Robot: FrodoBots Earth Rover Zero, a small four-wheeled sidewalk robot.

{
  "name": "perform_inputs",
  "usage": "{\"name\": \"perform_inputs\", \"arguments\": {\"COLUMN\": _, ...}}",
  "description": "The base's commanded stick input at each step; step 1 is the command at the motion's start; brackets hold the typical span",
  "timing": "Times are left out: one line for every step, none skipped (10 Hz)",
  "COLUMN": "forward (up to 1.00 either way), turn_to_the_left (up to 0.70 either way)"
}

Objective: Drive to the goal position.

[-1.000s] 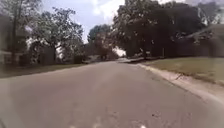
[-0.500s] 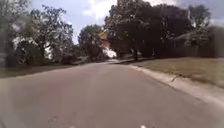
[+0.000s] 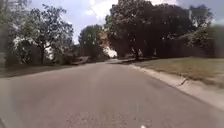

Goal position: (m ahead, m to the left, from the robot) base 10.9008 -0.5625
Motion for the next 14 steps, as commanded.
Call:
{"name": "perform_inputs", "arguments": {"forward": 0.70, "turn_to_the_left": 0.00}}
{"name": "perform_inputs", "arguments": {"forward": 0.70, "turn_to_the_left": 0.00}}
{"name": "perform_inputs", "arguments": {"forward": 0.70, "turn_to_the_left": 0.00}}
{"name": "perform_inputs", "arguments": {"forward": 0.70, "turn_to_the_left": 0.00}}
{"name": "perform_inputs", "arguments": {"forward": 0.70, "turn_to_the_left": 0.00}}
{"name": "perform_inputs", "arguments": {"forward": 0.70, "turn_to_the_left": 0.00}}
{"name": "perform_inputs", "arguments": {"forward": 0.70, "turn_to_the_left": 0.00}}
{"name": "perform_inputs", "arguments": {"forward": 0.70, "turn_to_the_left": 0.00}}
{"name": "perform_inputs", "arguments": {"forward": 0.70, "turn_to_the_left": 0.00}}
{"name": "perform_inputs", "arguments": {"forward": 0.70, "turn_to_the_left": 0.00}}
{"name": "perform_inputs", "arguments": {"forward": 0.70, "turn_to_the_left": 0.00}}
{"name": "perform_inputs", "arguments": {"forward": 0.70, "turn_to_the_left": 0.00}}
{"name": "perform_inputs", "arguments": {"forward": 0.70, "turn_to_the_left": 0.00}}
{"name": "perform_inputs", "arguments": {"forward": 0.70, "turn_to_the_left": 0.00}}
